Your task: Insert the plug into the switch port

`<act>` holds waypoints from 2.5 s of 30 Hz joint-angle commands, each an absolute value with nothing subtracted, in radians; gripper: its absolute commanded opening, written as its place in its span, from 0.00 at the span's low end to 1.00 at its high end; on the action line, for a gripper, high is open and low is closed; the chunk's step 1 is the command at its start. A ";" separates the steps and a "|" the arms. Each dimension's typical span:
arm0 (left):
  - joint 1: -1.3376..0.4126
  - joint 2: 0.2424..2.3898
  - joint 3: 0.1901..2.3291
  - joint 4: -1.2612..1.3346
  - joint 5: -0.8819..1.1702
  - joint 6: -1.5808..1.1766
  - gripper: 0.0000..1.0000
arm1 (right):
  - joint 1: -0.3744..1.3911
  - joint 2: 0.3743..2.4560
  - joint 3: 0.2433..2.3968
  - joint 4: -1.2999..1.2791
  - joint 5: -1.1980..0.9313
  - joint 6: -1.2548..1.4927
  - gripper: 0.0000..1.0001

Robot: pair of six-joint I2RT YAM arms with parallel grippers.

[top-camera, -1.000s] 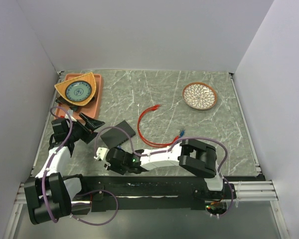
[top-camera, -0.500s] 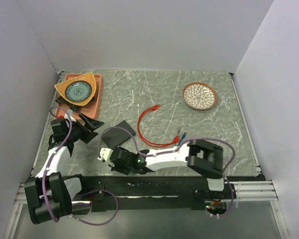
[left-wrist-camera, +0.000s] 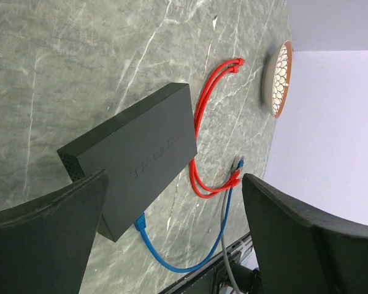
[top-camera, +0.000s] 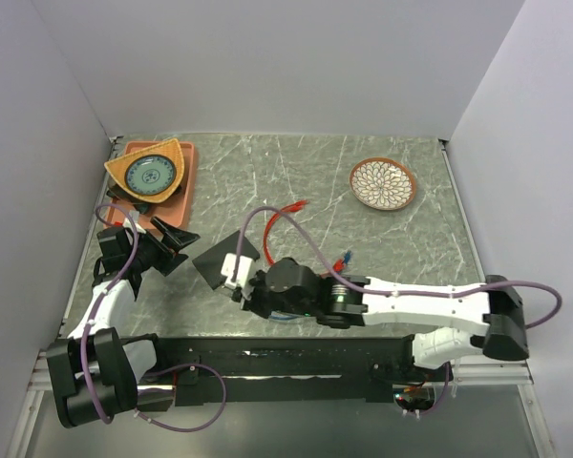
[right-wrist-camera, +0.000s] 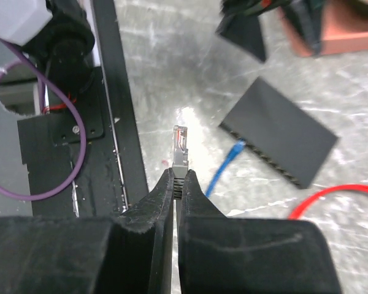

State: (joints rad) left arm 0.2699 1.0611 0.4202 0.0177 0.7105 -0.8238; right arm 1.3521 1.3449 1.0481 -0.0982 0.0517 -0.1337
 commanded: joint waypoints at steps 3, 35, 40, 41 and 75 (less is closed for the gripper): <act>0.275 1.065 0.426 0.041 0.735 -0.804 0.96 | 1.302 1.148 1.035 -0.150 0.135 -0.161 0.00; 0.197 0.965 0.480 0.066 0.723 -0.785 0.96 | 1.033 0.937 1.071 -0.238 0.065 -0.163 0.00; 0.045 0.920 0.517 0.063 0.609 -0.793 0.98 | 0.942 1.064 0.977 -0.137 -0.103 -0.065 0.00; 0.022 0.923 0.518 0.067 0.598 -0.796 0.98 | 0.937 1.086 0.957 -0.121 -0.119 -0.051 0.00; -0.357 1.111 0.477 0.302 0.566 -0.884 0.68 | 0.812 1.428 0.844 0.241 -0.440 0.215 0.00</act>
State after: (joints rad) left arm -0.3332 1.1038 0.4599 0.2306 0.5522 -0.8787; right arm 0.8429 1.4582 0.8452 0.1448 -0.3634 0.1726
